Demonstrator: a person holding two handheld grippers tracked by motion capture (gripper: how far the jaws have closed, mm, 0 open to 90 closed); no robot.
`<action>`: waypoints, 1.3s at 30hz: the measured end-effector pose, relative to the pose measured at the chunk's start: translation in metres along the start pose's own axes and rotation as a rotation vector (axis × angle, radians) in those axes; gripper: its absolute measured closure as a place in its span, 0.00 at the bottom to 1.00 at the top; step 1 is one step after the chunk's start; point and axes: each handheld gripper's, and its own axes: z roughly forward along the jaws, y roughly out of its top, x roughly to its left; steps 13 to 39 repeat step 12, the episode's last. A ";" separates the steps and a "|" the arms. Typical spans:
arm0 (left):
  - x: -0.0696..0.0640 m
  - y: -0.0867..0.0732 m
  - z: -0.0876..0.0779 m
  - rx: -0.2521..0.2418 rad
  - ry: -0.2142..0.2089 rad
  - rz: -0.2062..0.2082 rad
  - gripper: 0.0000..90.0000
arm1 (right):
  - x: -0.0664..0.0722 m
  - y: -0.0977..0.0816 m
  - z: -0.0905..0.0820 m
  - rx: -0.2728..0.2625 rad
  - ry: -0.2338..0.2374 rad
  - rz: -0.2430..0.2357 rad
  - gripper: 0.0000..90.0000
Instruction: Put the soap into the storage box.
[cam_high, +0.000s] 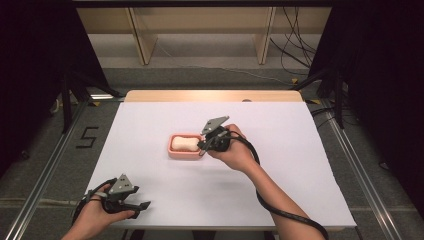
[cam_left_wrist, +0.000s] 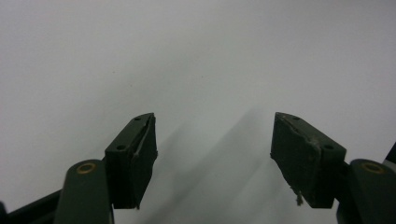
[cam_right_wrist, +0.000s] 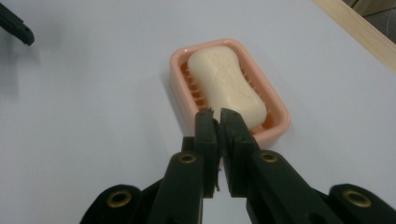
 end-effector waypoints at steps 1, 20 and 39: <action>0.000 0.000 0.000 0.000 0.004 0.007 0.35 | 0.003 -0.009 -0.008 -0.001 -0.006 0.013 0.94; -0.001 0.000 0.001 -0.003 0.005 -0.003 0.35 | 0.021 -0.059 -0.039 -0.001 -0.037 0.038 0.86; -0.001 0.000 0.001 -0.003 0.005 -0.003 0.35 | 0.021 -0.059 -0.039 -0.001 -0.037 0.038 0.86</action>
